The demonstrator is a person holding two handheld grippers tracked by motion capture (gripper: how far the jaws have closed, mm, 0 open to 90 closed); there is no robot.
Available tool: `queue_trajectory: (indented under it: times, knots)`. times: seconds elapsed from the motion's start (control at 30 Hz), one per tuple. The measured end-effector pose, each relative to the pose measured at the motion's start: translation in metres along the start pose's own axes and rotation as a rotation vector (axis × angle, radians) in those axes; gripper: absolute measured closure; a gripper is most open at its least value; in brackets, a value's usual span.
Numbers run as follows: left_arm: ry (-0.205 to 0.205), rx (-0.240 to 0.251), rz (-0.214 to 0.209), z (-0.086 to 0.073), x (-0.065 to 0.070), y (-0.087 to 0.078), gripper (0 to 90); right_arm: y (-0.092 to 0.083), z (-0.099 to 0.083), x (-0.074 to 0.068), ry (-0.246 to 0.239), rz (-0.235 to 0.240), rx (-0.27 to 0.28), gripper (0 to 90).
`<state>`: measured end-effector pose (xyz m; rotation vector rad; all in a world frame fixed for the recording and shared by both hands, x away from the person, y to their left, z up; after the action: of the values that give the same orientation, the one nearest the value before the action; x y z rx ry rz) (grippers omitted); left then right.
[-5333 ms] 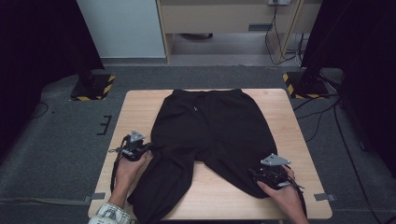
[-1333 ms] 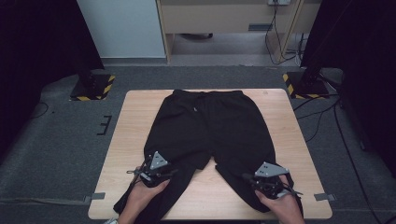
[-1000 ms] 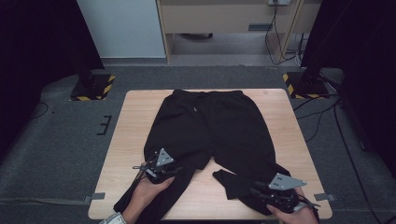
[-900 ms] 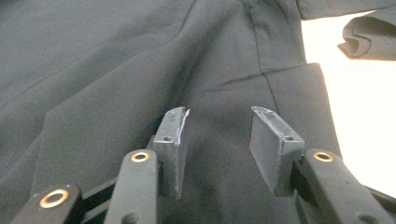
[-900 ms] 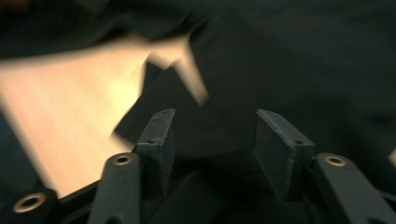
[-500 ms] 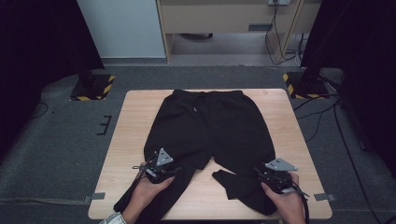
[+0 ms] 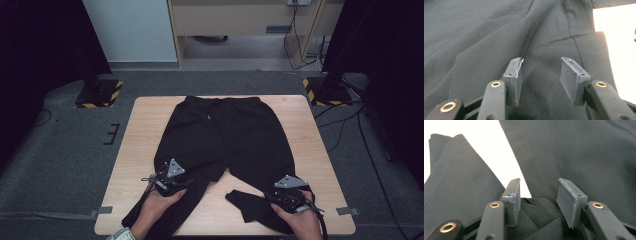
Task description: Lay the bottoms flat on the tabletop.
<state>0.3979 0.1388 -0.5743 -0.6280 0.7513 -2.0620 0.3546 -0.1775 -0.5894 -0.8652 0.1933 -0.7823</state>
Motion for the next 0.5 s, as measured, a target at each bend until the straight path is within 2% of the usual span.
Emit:
queue_trajectory:
  times: [0.03, 0.07, 0.13, 0.17, 0.23, 0.27, 0.3, 0.33, 0.43, 0.5]
  knots:
    - [0.000, 0.000, 0.000, 0.000, 0.000, 0.000, 51.5, 0.000, 0.000, 0.000, 0.000, 0.000, 0.000, 53.4]
    - [-0.002, 0.000, 0.001, 0.000, 0.000, 0.000, 51.3, -0.009, -0.008, -0.002, -0.023, 0.021, -0.018, 51.9]
    - [0.002, -0.001, 0.002, 0.000, 0.000, 0.000, 51.1, -0.020, -0.018, -0.004, -0.037, 0.049, -0.026, 52.2]
    - [0.002, -0.001, 0.002, 0.000, 0.000, 0.000, 51.0, -0.020, -0.018, -0.004, -0.037, 0.049, -0.026, 52.2]
    - [0.006, -0.003, 0.004, 0.000, 0.001, 0.001, 50.9, -0.031, -0.026, -0.003, -0.057, 0.060, -0.032, 51.8]
    - [0.009, -0.003, 0.005, 0.000, 0.001, 0.001, 50.7, -0.042, -0.025, 0.004, -0.036, 0.042, 0.012, 50.6]
    - [0.009, -0.003, 0.005, 0.000, 0.001, 0.001, 50.7, -0.042, -0.025, 0.004, -0.036, 0.042, 0.012, 50.6]
    - [0.011, -0.005, 0.009, 0.000, 0.001, 0.002, 50.6, -0.050, -0.019, 0.015, -0.003, 0.023, 0.062, 50.5]
    - [0.014, -0.008, 0.014, -0.001, 0.001, 0.002, 50.3, -0.048, -0.017, 0.029, 0.005, -0.014, 0.049, 51.0]
    - [0.016, -0.008, 0.014, -0.001, 0.000, 0.001, 50.3, -0.040, -0.017, 0.031, 0.026, -0.007, 0.055, 50.6]
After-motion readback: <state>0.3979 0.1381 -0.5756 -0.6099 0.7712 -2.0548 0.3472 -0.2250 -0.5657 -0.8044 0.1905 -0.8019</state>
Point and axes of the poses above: each handheld gripper's, and its own axes: y roughly forward along the jaws, z roughly out of its top, x roughly to its right, the point moved 9 cm from there along y, roughly forward along the jaws, and after that the axes turned 14 degrees about -y, right-handed, at the moved point
